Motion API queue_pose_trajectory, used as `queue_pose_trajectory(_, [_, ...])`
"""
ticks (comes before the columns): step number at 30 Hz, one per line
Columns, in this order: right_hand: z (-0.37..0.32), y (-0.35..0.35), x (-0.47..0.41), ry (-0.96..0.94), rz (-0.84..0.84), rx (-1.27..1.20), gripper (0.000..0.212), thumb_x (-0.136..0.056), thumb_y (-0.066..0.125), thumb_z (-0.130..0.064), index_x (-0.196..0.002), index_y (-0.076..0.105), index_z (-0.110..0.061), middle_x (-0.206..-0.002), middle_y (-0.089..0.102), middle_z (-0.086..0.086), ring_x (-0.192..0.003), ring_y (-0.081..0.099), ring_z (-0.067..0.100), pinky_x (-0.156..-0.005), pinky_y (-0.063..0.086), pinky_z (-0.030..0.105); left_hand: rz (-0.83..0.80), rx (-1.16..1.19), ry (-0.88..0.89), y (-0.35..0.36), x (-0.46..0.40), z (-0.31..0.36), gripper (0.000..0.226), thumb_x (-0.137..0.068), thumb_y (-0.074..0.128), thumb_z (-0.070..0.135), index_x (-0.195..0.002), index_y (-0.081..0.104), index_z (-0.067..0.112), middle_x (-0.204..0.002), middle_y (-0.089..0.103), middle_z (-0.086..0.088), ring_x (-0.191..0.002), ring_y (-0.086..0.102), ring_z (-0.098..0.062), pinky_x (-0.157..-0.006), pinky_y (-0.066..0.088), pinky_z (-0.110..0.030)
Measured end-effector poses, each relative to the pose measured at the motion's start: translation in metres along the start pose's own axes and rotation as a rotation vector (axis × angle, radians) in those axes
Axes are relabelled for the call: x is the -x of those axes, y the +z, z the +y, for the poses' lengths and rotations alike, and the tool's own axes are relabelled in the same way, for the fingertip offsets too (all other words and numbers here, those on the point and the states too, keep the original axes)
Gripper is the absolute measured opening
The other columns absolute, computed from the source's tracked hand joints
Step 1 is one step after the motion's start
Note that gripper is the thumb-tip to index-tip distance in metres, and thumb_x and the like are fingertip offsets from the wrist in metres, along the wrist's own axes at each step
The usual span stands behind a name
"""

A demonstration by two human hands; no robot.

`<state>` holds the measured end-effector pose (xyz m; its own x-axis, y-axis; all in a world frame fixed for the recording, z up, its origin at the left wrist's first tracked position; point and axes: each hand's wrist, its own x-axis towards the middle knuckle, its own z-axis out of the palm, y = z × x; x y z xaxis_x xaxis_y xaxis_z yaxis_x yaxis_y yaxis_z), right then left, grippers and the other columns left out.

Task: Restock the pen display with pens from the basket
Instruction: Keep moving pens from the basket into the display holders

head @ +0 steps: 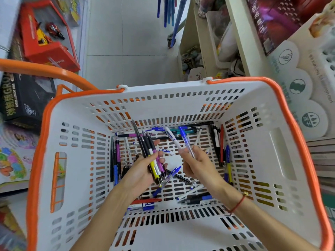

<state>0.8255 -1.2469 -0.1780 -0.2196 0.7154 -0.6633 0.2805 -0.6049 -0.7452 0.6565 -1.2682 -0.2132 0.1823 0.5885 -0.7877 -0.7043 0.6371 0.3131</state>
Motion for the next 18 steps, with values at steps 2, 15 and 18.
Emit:
queue_pose_trajectory(2, [0.000,0.008,0.000,0.006,0.084,-0.059,0.030,-0.096,0.056,-0.037,-0.091,0.049,-0.008,-0.050,0.033,-0.002,-0.043,0.023,0.011,-0.043,0.022,0.021,0.002,-0.039,0.023,0.004,0.000,-0.004,0.030,-0.099,0.049,0.016,-0.128,0.055,0.012,-0.073,0.057,0.001,-0.062,0.052,-0.011,-0.070,0.051,-0.029])
queue_pose_trajectory(15, [-0.006,0.012,0.002,0.163,-0.140,0.148,0.042,-0.097,0.051,-0.046,-0.096,0.062,-0.006,-0.067,0.056,0.005,-0.038,0.036,0.002,-0.043,0.031,0.013,0.252,-0.467,0.081,0.014,0.005,-0.003,0.069,-0.081,0.064,0.057,-0.133,0.054,0.013,-0.136,0.049,-0.013,-0.134,0.041,-0.023,-0.118,0.023,-0.048])
queue_pose_trajectory(18, [-0.002,0.009,-0.006,0.318,-0.063,-0.068,0.025,-0.103,0.041,-0.027,-0.102,0.050,-0.005,-0.071,0.046,0.004,-0.042,0.026,0.009,-0.042,0.022,0.020,0.234,-0.388,0.095,0.007,0.003,0.003,0.033,-0.087,0.058,0.047,-0.095,0.074,0.019,-0.101,0.063,-0.009,-0.091,0.066,-0.019,-0.090,0.053,-0.037])
